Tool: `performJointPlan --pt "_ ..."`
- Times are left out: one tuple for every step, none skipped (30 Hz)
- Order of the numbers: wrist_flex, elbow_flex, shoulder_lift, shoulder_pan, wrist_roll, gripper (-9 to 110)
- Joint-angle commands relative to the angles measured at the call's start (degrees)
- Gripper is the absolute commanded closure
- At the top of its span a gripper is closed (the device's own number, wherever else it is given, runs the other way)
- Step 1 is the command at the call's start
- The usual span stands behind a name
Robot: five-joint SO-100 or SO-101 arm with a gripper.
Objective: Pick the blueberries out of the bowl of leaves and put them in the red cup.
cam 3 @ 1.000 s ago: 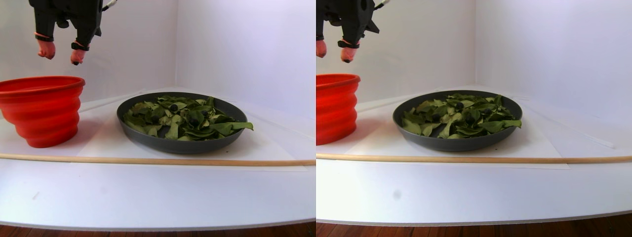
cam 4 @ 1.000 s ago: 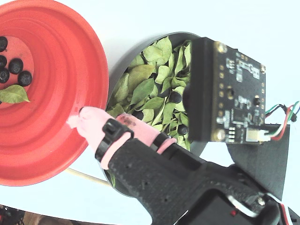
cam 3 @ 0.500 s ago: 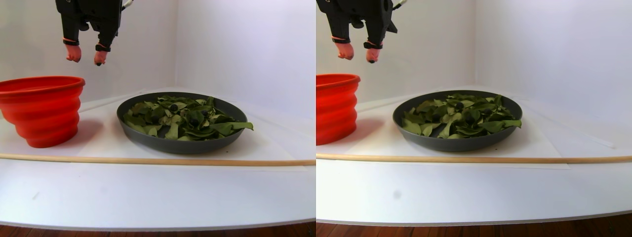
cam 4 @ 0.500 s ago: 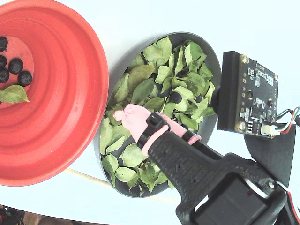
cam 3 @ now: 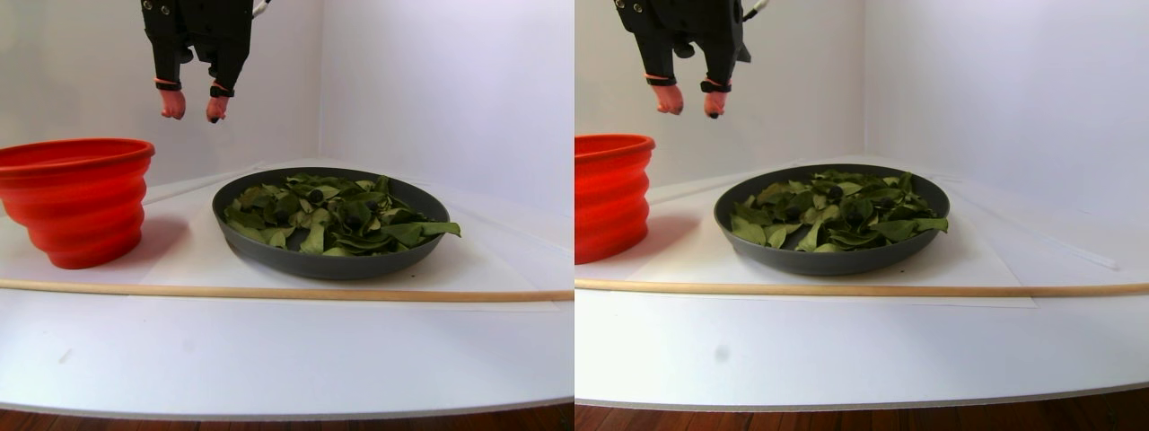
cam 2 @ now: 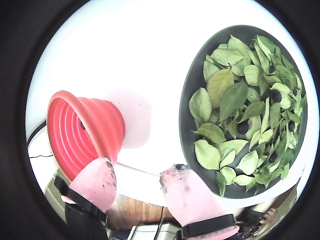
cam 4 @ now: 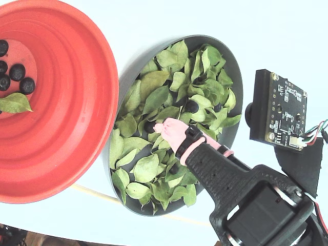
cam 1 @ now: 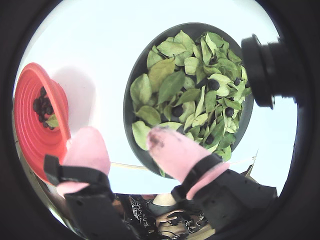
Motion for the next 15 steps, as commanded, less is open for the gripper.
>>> performJointPlan --pt "-0.5 -2.7 2.8 1.1 -0.7 85" --pt "-0.5 -2.7 2.6 1.5 -1.0 85" --pt "-0.5 -2.7 2.5 1.9 -1.2 85" --pt "-0.5 -2.6 2.5 2.3 -1.4 85" --pt "-0.5 -2.6 2.4 2.7 -1.7 85" --pt "-0.5 -2.6 2.3 3.3 -1.8 85" --pt "-0.5 -2.5 2.1 3.6 -2.0 85" --pt "-0.5 -2.5 1.9 4.0 -2.1 85" --pt "-0.5 -2.5 1.9 4.3 -2.1 85" --pt "-0.5 -2.5 1.8 4.6 -2.3 85" --pt "-0.5 -2.5 1.8 4.8 -2.3 85" --pt "-0.6 -2.5 1.5 5.0 -2.4 85" --pt "-0.7 -2.4 1.2 5.2 -2.5 86" --pt "-0.8 -2.4 1.0 5.4 -2.5 86" --pt "-1.2 -2.2 0.7 5.8 -2.6 86"
